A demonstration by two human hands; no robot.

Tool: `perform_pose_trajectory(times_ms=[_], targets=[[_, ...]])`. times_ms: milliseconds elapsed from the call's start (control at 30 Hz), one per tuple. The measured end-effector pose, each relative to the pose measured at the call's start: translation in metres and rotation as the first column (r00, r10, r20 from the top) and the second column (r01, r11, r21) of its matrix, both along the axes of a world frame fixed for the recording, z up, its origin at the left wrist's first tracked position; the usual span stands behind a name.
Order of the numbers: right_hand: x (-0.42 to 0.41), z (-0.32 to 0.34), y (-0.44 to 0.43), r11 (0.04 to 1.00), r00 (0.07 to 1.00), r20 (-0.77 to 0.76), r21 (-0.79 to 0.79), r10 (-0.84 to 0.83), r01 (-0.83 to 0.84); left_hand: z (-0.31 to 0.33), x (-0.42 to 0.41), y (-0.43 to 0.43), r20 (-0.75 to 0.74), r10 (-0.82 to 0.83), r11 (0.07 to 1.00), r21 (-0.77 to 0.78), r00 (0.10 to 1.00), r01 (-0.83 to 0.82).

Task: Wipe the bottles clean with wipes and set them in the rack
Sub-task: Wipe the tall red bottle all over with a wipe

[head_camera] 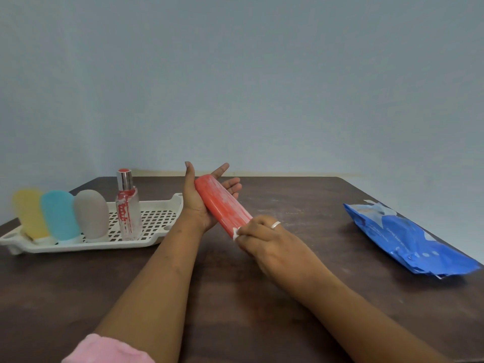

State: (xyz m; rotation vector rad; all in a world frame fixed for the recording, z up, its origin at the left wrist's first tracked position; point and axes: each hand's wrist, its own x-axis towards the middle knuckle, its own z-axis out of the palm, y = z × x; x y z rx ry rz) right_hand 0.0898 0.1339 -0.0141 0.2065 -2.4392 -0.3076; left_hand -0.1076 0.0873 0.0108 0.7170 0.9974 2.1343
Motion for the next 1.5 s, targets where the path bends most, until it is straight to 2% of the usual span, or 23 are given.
perform_pose_trajectory(times_ms=[167, 333, 500, 667, 833, 1000, 1167, 1300, 1367, 1500], targets=[[0.003, -0.002, -0.008, 0.979, 0.999, 0.043, 0.202, 0.001, -0.009, 0.001, 0.001, -0.001, -0.001, 0.002, 1.000, 0.003, 1.000, -0.002], [-0.005, 0.000, 0.000, 0.999, 0.999, -0.048, 0.038, -0.010, 0.012, 0.002, 0.003, -0.001, -0.007, 0.002, 1.000, -0.005, 1.000, -0.002], [-0.002, -0.002, -0.008, 0.986, 0.999, 0.037, 0.165, 0.003, -0.009, 0.003, 0.004, -0.001, -0.022, 0.001, 1.000, -0.014, 1.000, -0.001], [-0.009, -0.002, -0.002, 0.999, 0.999, -0.047, 0.043, 0.007, -0.005, 0.006, 0.007, -0.002, -0.035, -0.008, 1.000, -0.011, 0.999, 0.008], [-0.006, -0.006, -0.003, 0.990, 0.999, 0.024, 0.136, 0.021, -0.024, 0.007, 0.007, -0.002, -0.039, 0.006, 1.000, -0.016, 0.999, -0.007], [-0.012, -0.001, 0.000, 0.999, 0.996, -0.086, 0.041, 0.035, -0.032, 0.009, 0.009, -0.001, -0.052, -0.005, 1.000, -0.024, 0.999, 0.003], [-0.008, -0.002, -0.004, 0.978, 0.998, -0.051, 0.208, 0.032, -0.021, 0.011, 0.009, -0.001, -0.063, -0.005, 1.000, -0.026, 0.998, 0.003], [-0.011, 0.001, -0.001, 0.995, 0.991, -0.125, 0.099, 0.045, -0.033, 0.010, 0.011, 0.002, -0.075, -0.014, 1.000, -0.026, 0.997, 0.012], [-0.012, 0.000, -0.002, 0.990, 0.993, -0.118, 0.143, 0.023, -0.006, 0.011, 0.013, 0.004, -0.070, -0.021, 1.000, -0.021, 0.997, 0.020], [-0.010, -0.001, -0.005, 0.941, 0.999, -0.051, 0.338, -0.007, 0.023, 0.010, 0.012, 0.005, -0.086, -0.021, 1.000, -0.024, 0.996, 0.019]])
